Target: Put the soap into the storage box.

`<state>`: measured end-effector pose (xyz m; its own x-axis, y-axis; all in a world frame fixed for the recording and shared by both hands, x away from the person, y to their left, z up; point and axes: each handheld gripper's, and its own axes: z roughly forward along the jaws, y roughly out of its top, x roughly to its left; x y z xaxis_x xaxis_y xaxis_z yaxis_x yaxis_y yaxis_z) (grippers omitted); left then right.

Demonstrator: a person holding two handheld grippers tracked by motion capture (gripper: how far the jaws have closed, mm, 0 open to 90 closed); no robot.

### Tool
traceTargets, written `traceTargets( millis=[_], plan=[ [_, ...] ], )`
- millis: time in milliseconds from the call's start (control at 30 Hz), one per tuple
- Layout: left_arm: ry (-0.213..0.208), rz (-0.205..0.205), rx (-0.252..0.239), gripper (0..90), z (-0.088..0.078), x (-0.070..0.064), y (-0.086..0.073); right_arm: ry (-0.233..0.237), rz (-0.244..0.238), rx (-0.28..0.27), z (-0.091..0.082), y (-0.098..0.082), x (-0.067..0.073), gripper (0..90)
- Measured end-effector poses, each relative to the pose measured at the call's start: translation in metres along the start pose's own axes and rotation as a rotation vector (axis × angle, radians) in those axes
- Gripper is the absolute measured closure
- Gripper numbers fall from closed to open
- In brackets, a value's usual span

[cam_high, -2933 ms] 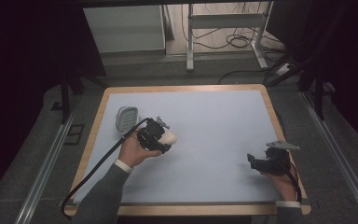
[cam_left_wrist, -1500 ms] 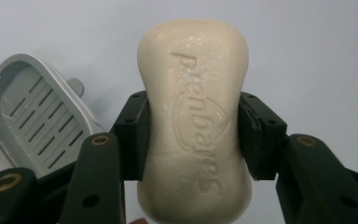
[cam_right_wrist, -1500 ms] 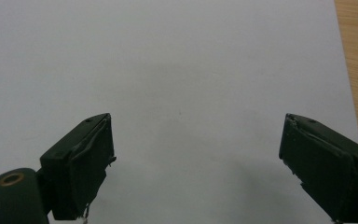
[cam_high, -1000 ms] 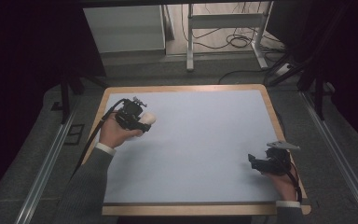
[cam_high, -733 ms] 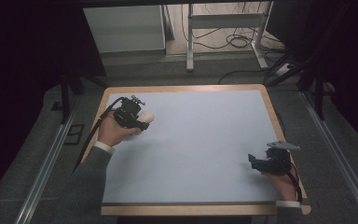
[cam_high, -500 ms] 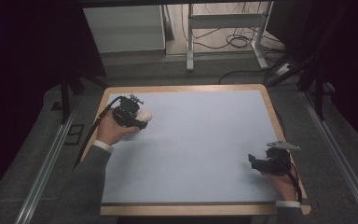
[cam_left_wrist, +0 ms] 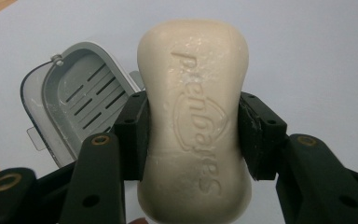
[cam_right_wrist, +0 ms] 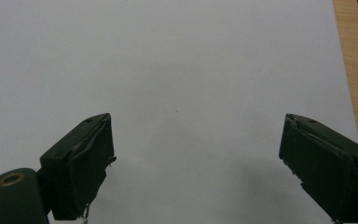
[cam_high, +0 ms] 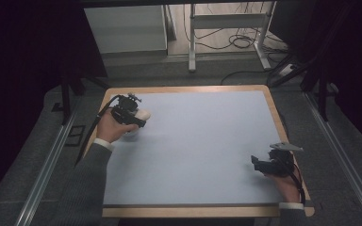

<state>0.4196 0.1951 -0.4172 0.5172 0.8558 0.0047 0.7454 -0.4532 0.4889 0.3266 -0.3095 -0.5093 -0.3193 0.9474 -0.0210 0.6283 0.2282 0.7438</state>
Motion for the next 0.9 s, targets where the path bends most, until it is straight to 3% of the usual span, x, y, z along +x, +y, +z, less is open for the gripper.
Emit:
traceTargets(
  millis=[533, 667, 900],
  plan=[
    [0.024, -0.066, 0.023, 49.7, 0.015, 0.02, 0.004, -0.009, -0.001, -0.005, 0.0, 0.0, 0.001, 9.9],
    [0.041, -0.065, 0.024, 49.7, 0.017, 0.023, 0.004, -0.007, 0.0, -0.004, 0.001, 0.0, 0.001, 9.9],
    [0.038, -0.09, 0.034, 49.7, 0.022, 0.028, 0.005, -0.008, 0.0, 0.001, 0.002, -0.001, 0.0, 9.9]
  ],
)
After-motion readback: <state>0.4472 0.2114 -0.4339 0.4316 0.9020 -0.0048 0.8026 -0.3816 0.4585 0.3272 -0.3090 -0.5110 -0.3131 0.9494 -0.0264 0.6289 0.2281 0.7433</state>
